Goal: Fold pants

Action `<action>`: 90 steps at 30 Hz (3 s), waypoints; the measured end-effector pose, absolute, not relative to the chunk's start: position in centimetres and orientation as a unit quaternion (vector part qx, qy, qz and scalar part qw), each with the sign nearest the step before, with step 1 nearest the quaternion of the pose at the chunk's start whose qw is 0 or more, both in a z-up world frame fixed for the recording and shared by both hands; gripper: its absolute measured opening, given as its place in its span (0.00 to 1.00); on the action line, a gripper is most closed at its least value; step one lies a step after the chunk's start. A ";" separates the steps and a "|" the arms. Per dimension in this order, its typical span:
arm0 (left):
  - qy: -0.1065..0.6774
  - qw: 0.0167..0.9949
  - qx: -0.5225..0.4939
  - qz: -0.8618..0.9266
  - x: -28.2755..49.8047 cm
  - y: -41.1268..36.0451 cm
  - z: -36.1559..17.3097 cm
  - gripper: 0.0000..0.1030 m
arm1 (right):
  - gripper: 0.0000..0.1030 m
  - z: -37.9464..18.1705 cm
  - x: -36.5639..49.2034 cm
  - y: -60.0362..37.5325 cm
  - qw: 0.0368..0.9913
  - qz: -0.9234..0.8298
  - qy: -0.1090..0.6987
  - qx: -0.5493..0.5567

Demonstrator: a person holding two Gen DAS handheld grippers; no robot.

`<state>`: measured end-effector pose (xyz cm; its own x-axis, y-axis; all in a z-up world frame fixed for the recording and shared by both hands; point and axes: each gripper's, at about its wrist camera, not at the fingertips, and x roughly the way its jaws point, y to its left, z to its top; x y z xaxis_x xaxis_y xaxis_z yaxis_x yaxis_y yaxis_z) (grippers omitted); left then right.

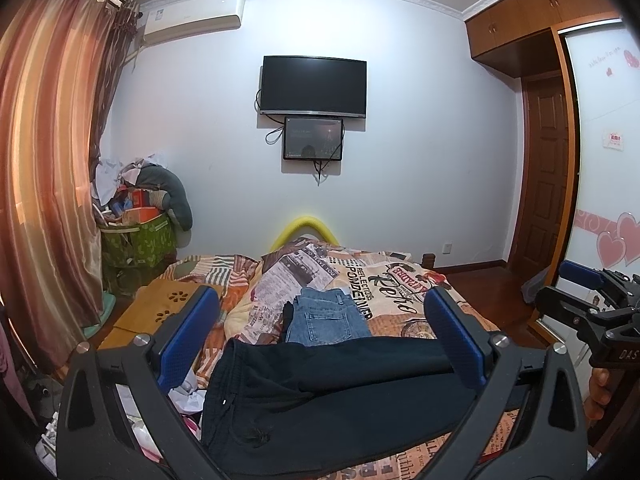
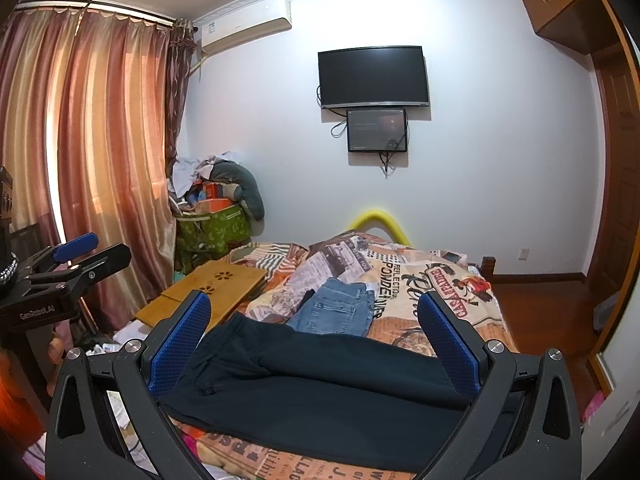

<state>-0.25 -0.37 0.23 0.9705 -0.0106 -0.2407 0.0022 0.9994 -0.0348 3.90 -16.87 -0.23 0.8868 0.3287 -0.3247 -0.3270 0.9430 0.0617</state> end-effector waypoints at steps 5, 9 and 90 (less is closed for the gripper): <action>0.121 0.993 -0.017 -0.003 -0.2 -0.4 0.3 1.00 | 1.00 -0.3 3.9 -16.8 0.971 0.168 0.168 0.003; 0.121 0.992 -0.018 -0.004 -0.2 -0.4 0.3 1.00 | 1.00 -0.4 4.1 -16.9 0.971 0.168 0.168 0.004; 0.489 0.866 -0.094 0.057 37.4 20.1 -29.2 0.55 | 0.64 -22.8 34.4 -19.5 0.821 0.223 0.523 -0.061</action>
<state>37.36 20.09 -29.23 0.5161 0.0067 -0.8565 -0.1895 0.9761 -0.1066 34.40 -19.47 -22.83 0.3542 0.3028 -0.8848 -0.4294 0.8932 0.1338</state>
